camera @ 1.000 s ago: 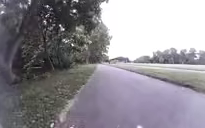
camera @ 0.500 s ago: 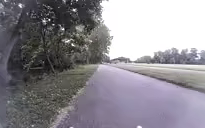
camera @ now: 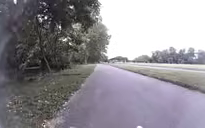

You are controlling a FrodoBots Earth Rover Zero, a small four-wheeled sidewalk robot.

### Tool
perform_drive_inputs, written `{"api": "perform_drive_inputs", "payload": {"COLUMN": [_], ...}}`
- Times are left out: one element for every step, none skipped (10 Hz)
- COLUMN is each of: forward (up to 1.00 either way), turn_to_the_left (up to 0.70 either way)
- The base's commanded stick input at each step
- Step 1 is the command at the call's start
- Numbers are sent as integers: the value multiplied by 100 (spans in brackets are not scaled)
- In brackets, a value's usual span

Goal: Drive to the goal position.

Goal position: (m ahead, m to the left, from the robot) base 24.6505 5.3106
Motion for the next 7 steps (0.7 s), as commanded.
{"api": "perform_drive_inputs", "payload": {"forward": [70, 70, 70, 70, 70, 70, 70], "turn_to_the_left": [-1, 0, 7, 13, 1, 0, -1]}}
